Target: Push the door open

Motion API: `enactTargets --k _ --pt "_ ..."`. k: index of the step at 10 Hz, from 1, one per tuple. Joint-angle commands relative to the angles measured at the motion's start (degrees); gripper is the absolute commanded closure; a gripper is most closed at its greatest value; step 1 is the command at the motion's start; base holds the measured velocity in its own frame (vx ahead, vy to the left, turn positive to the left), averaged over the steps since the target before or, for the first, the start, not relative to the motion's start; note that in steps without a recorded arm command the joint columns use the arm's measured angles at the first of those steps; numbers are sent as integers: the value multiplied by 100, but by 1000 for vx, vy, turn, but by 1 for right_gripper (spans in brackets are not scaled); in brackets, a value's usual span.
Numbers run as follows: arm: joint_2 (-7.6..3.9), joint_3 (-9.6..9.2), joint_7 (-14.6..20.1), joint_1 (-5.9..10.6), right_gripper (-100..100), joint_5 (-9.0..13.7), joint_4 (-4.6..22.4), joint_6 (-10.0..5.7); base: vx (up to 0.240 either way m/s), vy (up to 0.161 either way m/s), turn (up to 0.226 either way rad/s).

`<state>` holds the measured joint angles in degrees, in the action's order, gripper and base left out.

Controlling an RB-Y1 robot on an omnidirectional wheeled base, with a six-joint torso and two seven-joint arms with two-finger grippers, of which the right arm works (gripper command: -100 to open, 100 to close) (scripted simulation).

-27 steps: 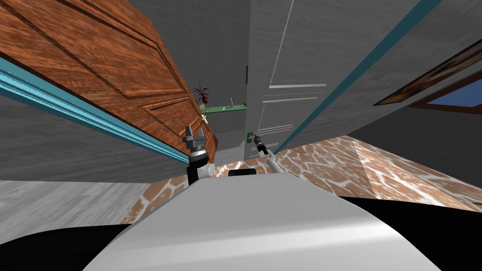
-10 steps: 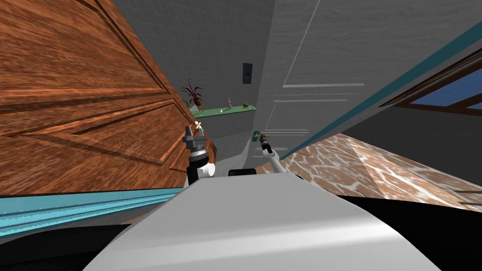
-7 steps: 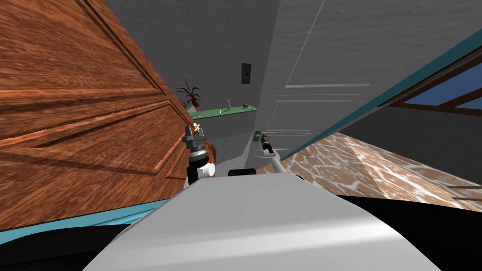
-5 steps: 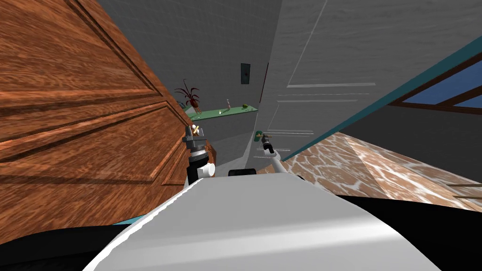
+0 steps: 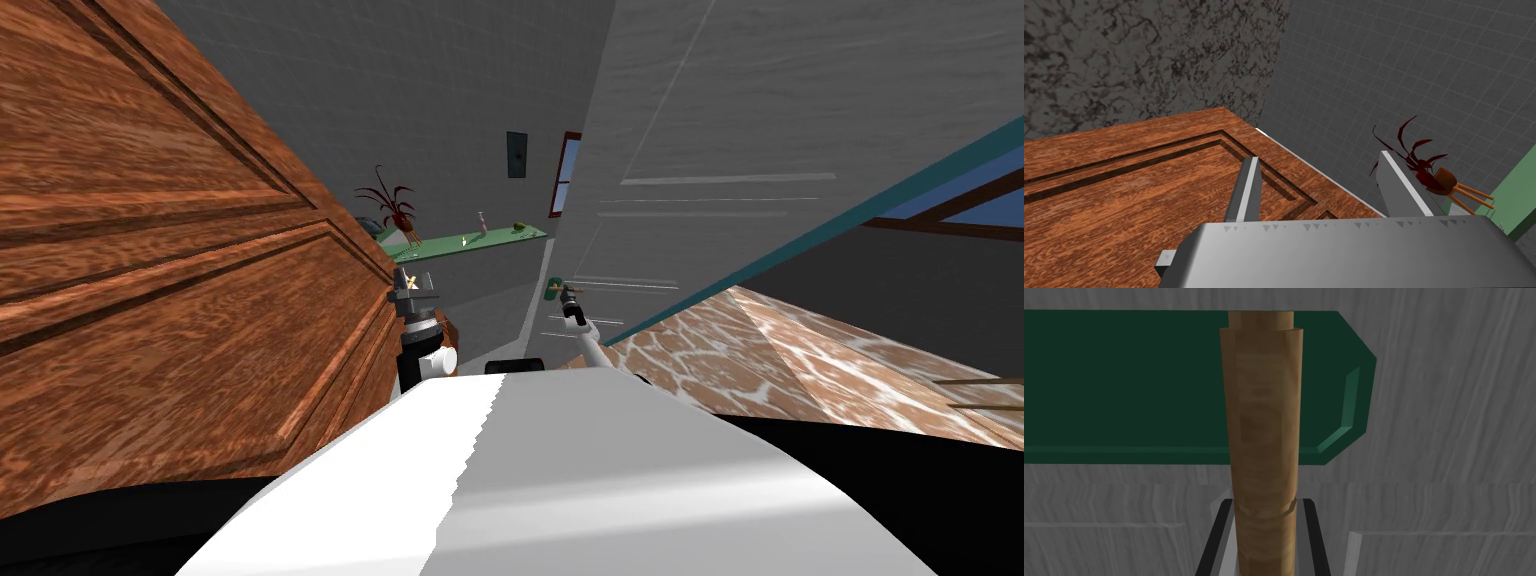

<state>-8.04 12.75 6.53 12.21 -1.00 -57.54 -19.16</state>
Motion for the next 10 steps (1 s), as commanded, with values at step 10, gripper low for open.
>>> enactTargets --k 10 --pt "-114 619 -167 19 100 126 114 -23 169 68 -64"
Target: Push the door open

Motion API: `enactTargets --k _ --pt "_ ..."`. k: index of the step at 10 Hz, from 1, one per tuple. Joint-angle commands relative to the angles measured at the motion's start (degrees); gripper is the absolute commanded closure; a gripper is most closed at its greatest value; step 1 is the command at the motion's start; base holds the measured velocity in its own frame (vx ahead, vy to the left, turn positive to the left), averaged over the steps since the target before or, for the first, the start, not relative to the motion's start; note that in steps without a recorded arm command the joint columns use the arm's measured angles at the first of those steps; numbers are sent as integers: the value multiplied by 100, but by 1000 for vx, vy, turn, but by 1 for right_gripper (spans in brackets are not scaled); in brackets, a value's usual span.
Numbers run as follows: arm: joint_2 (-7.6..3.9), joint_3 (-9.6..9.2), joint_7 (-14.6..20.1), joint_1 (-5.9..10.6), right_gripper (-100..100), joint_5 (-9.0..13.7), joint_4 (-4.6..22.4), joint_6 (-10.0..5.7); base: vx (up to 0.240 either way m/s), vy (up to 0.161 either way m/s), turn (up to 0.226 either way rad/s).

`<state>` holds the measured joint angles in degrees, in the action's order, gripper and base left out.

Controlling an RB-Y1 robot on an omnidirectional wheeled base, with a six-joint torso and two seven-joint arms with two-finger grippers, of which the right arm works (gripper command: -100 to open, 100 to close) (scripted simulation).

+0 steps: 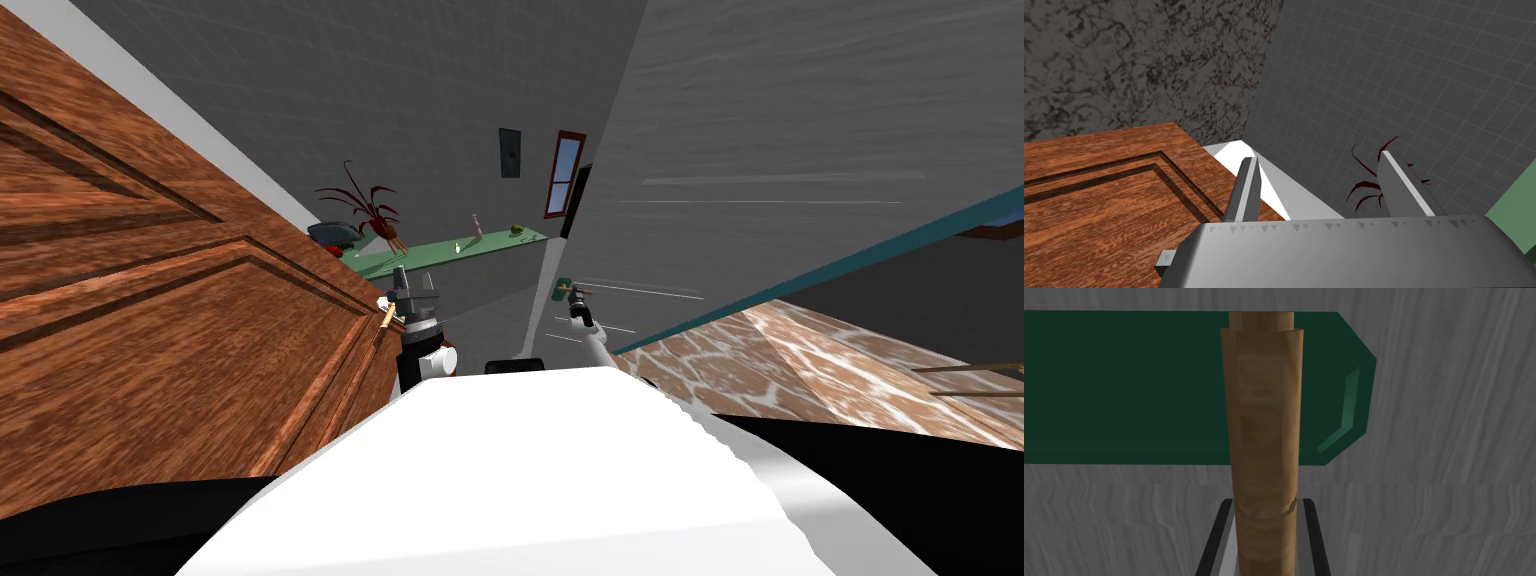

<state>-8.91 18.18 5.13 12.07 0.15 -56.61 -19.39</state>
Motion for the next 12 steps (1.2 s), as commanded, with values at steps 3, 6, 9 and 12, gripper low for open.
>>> enactTargets --k 3,6,9,12 --pt "-53 233 -71 36 100 42 50 -5 186 88 -79" --pt "-65 334 -90 -12 100 63 24 8 129 37 -49" --pt "-98 518 -138 -20 100 98 49 1 204 51 -65" --pt "-134 720 -190 -28 100 137 76 -6 198 39 -63"
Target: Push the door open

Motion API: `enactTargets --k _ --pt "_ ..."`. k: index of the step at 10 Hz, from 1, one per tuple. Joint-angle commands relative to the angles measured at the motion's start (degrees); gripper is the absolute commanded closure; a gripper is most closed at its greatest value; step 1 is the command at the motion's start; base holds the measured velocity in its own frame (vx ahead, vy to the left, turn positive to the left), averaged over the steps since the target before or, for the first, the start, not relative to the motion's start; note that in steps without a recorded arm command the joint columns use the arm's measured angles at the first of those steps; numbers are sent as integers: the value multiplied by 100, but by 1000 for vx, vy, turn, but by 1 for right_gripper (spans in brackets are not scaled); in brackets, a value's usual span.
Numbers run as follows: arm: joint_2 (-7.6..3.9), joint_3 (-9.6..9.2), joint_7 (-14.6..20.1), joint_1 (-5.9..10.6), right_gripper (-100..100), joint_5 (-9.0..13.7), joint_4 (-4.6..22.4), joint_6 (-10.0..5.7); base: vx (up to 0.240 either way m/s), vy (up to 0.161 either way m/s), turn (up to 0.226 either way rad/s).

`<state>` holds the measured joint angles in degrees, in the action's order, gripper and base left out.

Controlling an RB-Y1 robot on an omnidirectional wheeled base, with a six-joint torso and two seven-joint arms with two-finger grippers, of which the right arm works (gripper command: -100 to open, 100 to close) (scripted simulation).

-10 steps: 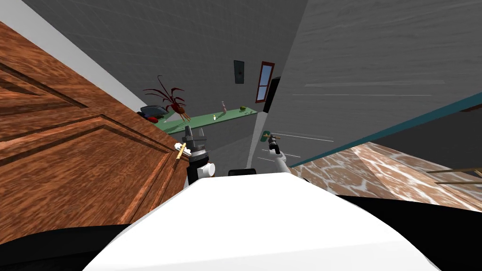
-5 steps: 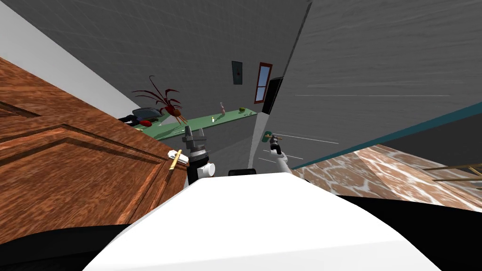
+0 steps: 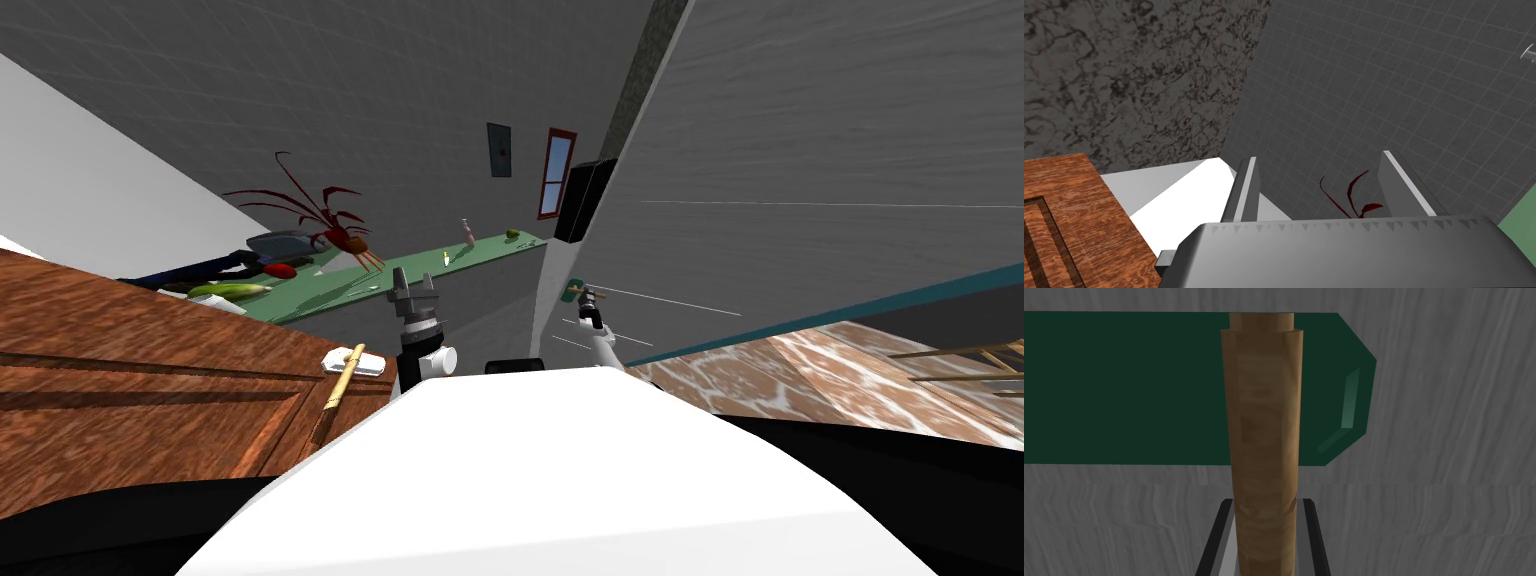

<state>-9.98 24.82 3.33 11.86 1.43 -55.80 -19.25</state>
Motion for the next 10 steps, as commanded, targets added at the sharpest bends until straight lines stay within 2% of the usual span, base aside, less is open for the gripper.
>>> enactTargets --k 1,4,5,10 --pt "-38 118 -27 -11 100 22 4 -23 194 66 -61" --pt "-66 275 -67 -17 100 51 25 -29 184 58 -65" --pt "-57 230 -50 -43 100 47 14 -4 87 21 -33" --pt "-115 548 -117 -83 100 104 17 -10 180 24 -56"
